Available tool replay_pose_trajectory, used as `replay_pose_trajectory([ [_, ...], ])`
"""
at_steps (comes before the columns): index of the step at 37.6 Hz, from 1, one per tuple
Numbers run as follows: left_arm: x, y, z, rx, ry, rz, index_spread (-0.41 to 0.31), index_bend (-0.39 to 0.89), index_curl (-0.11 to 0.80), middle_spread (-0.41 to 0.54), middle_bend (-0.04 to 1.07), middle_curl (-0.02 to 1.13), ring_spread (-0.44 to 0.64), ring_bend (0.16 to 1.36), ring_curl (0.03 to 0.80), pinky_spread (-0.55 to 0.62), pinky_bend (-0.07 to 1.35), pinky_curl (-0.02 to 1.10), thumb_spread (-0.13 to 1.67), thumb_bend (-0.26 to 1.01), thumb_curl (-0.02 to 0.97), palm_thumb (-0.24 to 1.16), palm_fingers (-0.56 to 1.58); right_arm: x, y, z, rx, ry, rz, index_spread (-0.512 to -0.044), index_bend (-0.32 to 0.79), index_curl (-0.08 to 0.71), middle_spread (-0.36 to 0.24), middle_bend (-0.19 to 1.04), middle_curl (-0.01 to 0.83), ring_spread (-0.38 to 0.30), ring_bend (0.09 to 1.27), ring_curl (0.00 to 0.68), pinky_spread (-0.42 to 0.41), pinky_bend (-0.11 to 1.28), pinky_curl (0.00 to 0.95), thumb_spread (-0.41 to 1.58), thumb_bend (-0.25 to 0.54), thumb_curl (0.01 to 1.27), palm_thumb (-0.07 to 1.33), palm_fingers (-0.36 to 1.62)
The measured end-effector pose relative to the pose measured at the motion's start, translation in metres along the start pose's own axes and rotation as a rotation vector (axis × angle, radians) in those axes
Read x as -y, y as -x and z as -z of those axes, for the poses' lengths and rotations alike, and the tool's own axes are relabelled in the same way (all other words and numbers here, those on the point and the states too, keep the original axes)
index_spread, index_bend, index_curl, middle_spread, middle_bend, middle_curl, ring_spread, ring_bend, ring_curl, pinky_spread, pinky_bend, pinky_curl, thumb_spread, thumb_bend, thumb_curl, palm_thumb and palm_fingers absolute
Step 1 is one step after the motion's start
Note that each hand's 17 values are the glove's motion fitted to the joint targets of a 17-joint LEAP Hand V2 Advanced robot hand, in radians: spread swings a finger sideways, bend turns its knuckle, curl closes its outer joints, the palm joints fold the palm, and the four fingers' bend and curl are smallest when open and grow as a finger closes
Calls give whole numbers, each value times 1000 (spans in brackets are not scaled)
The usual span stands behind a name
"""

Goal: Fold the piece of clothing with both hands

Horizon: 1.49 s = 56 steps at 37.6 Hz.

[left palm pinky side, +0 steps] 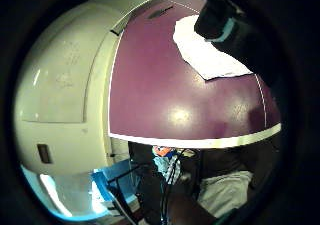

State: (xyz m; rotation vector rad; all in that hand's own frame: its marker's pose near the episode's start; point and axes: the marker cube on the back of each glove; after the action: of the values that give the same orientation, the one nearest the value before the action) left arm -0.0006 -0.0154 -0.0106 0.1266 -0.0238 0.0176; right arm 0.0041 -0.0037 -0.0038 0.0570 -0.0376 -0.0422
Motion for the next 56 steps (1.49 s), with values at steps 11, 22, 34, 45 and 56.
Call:
replay_pose_trajectory([
  [11,-15,-4,-9,-33,118,-13,-90,138,178,40,181,228,175,573,250,303,455,266,1134,19,110,115,418,-9,3,4,-4,2,19,-384,153,197,-38,203,205,130,230,134,251,404,230,1194,144,117,309,169],
  [22,-20,-3,-12,-31,98,-3,-92,136,216,39,181,266,181,586,270,316,455,299,1202,-12,145,111,400,1,0,-20,13,20,58,-386,137,223,-36,199,251,142,243,170,256,419,271,1248,87,147,305,138],
  [34,7,-4,-98,31,210,15,-91,116,236,38,179,295,172,598,285,310,463,326,1217,-6,180,140,389,-7,-6,-61,34,249,-9,-373,55,186,-24,222,294,148,321,215,253,502,317,1255,33,173,313,71],
  [45,-7,-3,-81,-34,284,-21,-62,104,229,27,181,314,144,632,301,283,491,347,1215,-3,216,228,366,3,-15,-86,90,368,-22,-338,129,183,-7,260,323,117,371,241,205,503,328,1228,48,223,451,63],
  [56,12,-18,-117,-76,16,-64,-161,254,313,-126,192,330,-73,621,292,191,251,289,1304,20,219,279,692,11,-34,-70,-50,-11,-5,-347,346,297,-171,263,338,-140,391,241,71,306,270,1247,143,284,720,638],
])
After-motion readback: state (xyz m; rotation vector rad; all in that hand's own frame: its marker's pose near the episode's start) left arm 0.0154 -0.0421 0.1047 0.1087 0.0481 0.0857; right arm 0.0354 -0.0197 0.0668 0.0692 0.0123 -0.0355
